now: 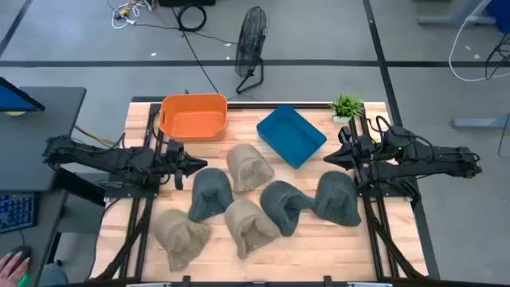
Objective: Pick & Place hat
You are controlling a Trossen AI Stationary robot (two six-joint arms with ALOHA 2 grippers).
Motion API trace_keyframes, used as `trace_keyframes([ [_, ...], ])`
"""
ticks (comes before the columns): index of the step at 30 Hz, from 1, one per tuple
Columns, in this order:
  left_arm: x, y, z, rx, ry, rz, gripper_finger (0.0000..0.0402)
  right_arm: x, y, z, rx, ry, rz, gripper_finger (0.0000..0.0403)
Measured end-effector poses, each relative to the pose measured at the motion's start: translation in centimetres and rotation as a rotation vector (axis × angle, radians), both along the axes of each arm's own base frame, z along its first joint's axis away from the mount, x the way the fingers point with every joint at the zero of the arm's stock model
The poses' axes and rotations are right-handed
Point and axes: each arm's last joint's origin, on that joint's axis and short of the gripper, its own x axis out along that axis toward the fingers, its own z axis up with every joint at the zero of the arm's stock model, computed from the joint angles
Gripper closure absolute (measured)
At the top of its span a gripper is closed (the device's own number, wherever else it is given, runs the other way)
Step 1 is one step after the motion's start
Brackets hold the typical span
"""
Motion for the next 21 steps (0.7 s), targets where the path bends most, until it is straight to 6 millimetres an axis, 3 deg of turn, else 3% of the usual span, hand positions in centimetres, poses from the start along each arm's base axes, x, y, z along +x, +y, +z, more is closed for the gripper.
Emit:
trace_keyframes([
  [12, 0.0, 0.0, 0.0, -0.011, -0.003, 0.016, 0.0331, 0.4, 0.0, 0.1, 0.062, -0.005, 0.002, 0.0393],
  [21, 1.6, -0.1, 1.7, 0.000, 0.022, 0.029, 0.0328, 3.3, -0.1, 0.7, 0.053, -0.036, 0.003, 0.0364],
])
